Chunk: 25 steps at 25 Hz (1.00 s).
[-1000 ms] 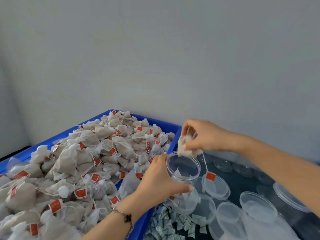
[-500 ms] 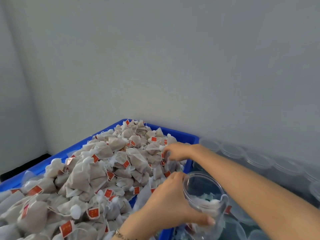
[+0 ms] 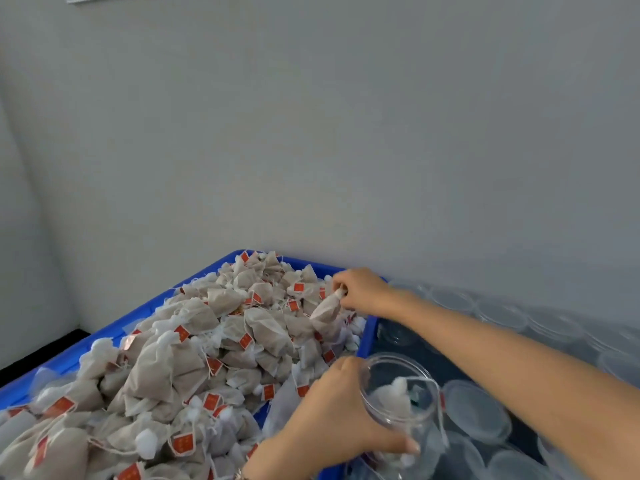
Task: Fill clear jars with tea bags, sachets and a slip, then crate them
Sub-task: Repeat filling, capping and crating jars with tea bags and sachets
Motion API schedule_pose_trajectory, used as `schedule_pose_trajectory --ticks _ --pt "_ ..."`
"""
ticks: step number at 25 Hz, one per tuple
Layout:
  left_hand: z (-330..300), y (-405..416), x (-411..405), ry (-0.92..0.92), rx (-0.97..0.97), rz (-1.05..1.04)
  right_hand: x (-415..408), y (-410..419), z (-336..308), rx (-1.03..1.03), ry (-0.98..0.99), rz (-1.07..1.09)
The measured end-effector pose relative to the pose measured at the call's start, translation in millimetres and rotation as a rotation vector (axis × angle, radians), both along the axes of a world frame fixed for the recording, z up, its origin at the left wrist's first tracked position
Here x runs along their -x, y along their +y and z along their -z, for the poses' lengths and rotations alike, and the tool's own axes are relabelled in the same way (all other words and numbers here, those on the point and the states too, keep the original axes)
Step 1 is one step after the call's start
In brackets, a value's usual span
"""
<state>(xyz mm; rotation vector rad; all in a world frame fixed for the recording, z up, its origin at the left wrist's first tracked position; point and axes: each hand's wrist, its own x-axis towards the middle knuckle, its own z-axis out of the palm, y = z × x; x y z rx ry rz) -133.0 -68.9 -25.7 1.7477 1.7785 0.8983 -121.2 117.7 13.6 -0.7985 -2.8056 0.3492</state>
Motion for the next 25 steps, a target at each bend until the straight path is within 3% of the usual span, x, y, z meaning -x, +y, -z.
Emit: schedule_pose_trajectory --ticks 5,11,13,16,18,20,22,25 --pt "18.2 -1.5 -1.3 0.088 -0.084 -0.115 -69.4 -38.8 -68.7 0.125 0.109 0.001" --pt "11.4 -4.8 -3.8 0.057 -0.114 -0.157 -116.0 -80.6 -78.7 0.117 -0.449 -0.080" --pt "13.0 -4.8 -3.3 0.053 -0.102 -0.126 -103.9 -75.8 -61.6 0.032 -0.458 -0.099" --pt "7.0 -4.1 -1.6 0.095 -0.041 -0.045 -61.0 -59.7 -38.1 -0.077 -0.274 -0.098" --pt "9.0 -0.8 1.5 0.198 0.035 -0.009 -26.3 -54.2 -17.7 0.006 -0.413 -0.205" --pt "17.8 1.5 1.5 0.290 0.070 -0.051 4.0 -53.6 5.7 0.103 -0.721 -0.239" --pt "25.0 1.3 1.3 0.338 0.046 -0.099 23.3 -52.7 23.8 0.050 -0.941 -0.192" --pt "24.1 4.8 6.6 0.287 0.041 -0.054 25.5 -53.7 27.4 -0.026 -0.873 -0.093"
